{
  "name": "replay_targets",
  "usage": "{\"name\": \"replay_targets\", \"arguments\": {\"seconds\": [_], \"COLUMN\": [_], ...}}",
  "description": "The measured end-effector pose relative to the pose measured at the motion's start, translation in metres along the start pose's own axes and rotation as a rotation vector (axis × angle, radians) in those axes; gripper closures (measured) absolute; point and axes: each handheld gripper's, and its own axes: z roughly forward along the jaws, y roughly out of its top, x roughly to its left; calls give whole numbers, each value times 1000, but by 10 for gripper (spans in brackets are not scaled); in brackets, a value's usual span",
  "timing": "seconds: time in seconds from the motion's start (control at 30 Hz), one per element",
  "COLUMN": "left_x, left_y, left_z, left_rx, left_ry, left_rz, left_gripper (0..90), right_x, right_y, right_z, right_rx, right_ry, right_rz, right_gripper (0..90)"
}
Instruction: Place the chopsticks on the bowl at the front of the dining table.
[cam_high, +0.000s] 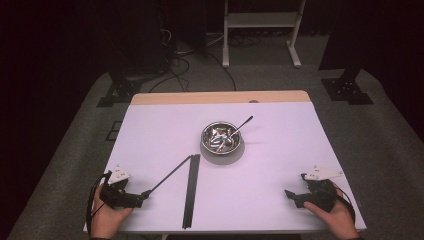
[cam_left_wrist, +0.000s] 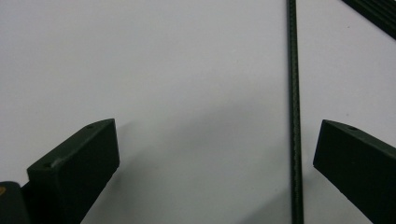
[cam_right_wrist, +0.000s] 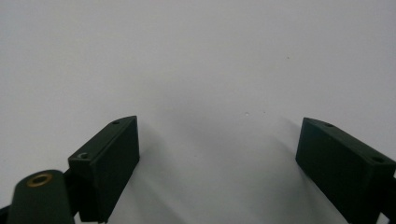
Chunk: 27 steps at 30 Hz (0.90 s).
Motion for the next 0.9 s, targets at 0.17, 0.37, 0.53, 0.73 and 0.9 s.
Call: {"name": "replay_targets", "arguments": {"seconds": [0.17, 0.37, 0.53, 0.73, 0.9], "left_x": [-3, -9, -13, -16, -19], "left_y": [4, 12, 17, 24, 32], "left_z": [2, 5, 8, 11, 16], "left_rx": [-9, -23, -31, -46, -51], "left_ry": [-17, -34, -45, -59, -68], "left_rz": [2, 7, 8, 6, 14], "left_gripper": [0, 0, 0, 0, 0], "right_x": [0, 0, 0, 0, 0], "right_y": [0, 0, 0, 0, 0], "right_z": [0, 0, 0, 0, 0], "right_rx": [0, 0, 0, 0, 0], "right_ry": [0, -1, 0, 0, 0], "right_rz": [0, 0, 0, 0, 0], "right_gripper": [116, 116, 116, 116, 116]}}
